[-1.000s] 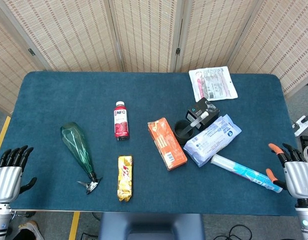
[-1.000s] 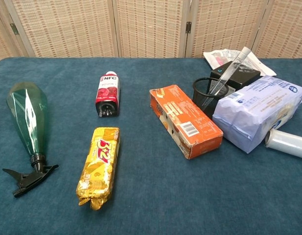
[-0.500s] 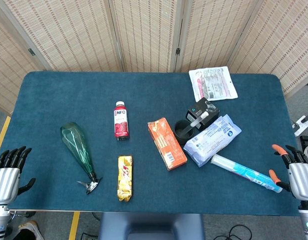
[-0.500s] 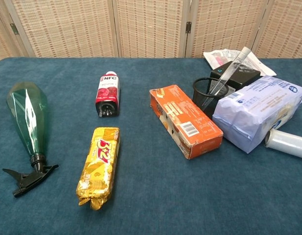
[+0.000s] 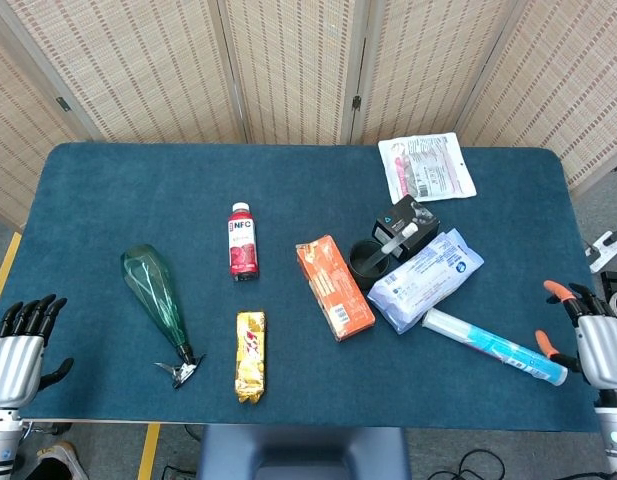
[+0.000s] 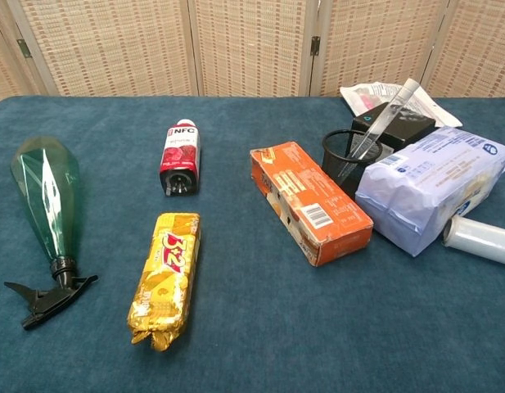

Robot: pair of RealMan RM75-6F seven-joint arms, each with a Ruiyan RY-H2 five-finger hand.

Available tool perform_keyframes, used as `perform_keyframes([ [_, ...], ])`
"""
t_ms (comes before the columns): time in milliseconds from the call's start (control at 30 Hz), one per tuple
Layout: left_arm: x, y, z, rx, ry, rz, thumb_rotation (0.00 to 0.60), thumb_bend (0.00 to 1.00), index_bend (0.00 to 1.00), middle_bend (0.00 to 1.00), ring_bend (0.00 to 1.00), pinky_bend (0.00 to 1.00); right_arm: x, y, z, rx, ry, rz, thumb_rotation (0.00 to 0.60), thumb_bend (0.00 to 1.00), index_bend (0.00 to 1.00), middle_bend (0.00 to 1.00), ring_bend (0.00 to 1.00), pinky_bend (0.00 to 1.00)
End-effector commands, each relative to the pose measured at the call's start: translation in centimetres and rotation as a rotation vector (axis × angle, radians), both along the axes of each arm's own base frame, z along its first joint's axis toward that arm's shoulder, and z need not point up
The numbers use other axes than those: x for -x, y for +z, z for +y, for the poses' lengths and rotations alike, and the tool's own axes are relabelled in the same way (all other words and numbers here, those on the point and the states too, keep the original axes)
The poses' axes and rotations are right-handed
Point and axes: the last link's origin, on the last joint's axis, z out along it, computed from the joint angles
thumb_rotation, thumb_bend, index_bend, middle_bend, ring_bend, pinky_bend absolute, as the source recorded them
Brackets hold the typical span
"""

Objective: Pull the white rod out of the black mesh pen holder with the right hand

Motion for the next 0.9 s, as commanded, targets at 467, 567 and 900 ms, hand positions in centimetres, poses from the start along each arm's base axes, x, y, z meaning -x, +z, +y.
perform_keyframes([
  [467, 0.1, 0.0, -0.3, 0.001, -0.003, -0.016, 0.600, 0.25, 0.16, 0.15, 0.16, 0.14, -4.6, -1.6, -10.1, -0.199, -0.027, -0.224, 0.600, 0.32, 0.32, 0.25, 0.08, 0.15],
  [567, 0.1, 0.0, -0.3, 0.005, -0.005, -0.018, 0.600, 0.25, 0.16, 0.15, 0.16, 0.14, -5.5, -2.6, -12.0, -0.235, -0.024, -0.242, 0.600, 0.32, 0.34, 0.20, 0.01, 0.10],
  [900, 0.2, 0.1, -0.5, 0.005, 0.006, -0.016, 0.600, 0.25, 0.16, 0.15, 0.16, 0.14, -7.5, -6.1, -16.7, -0.359, -0.066, -0.307, 0.600, 0.18, 0.35, 0.16, 0.00, 0.04],
])
